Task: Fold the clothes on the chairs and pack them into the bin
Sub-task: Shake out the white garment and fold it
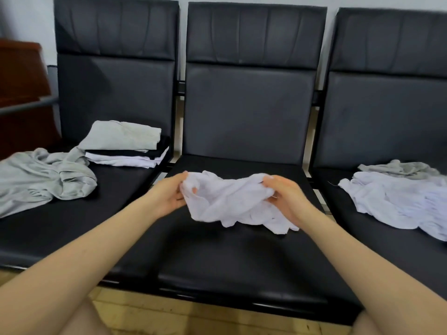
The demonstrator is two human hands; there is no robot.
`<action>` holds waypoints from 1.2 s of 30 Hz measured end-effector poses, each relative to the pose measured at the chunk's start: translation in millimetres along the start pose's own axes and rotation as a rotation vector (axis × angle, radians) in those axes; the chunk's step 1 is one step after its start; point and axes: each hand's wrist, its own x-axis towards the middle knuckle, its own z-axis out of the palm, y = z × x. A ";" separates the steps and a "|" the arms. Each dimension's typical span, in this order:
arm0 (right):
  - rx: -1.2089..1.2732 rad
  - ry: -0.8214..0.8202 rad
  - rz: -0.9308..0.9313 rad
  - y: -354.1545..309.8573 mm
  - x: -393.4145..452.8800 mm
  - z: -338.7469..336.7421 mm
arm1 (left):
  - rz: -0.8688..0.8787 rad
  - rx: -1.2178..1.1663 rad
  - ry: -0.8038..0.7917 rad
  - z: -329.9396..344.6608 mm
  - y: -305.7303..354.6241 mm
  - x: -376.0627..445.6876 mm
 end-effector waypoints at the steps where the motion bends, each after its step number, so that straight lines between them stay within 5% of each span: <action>1: 0.127 0.045 -0.021 -2.9 0.9 -6.0 | -0.019 -0.117 0.018 -2.0 5.1 1.3; 7: 0.490 0.153 -0.020 -16.1 -1.3 -18.3 | 0.071 -0.419 -0.125 5.9 22.7 0.1; 10: 0.429 0.124 0.000 -16.7 -2.2 -16.3 | 0.179 -0.446 -0.202 13.9 25.6 0.2; 12: 0.172 0.169 -0.019 -14.1 -1.6 -12.4 | 0.240 -0.434 -0.228 19.3 27.3 0.5; 15: -0.325 0.288 -0.090 -8.4 1.1 -3.2 | 0.355 -0.107 -0.286 27.8 27.4 -1.1; 22: -0.407 0.132 -0.027 -2.6 7.0 21.4 | 0.470 0.644 -0.306 46.4 4.6 -6.2; 26: -0.527 0.257 -0.077 11.0 1.7 32.4 | 0.442 0.814 -0.232 38.1 -5.1 -1.3; 31: -0.656 0.050 0.063 37.2 0.2 60.8 | 0.394 0.806 -0.141 17.4 -6.3 3.6; 36: -0.654 0.233 0.075 42.3 21.9 70.5 | 0.467 0.976 -0.086 11.1 -14.2 7.3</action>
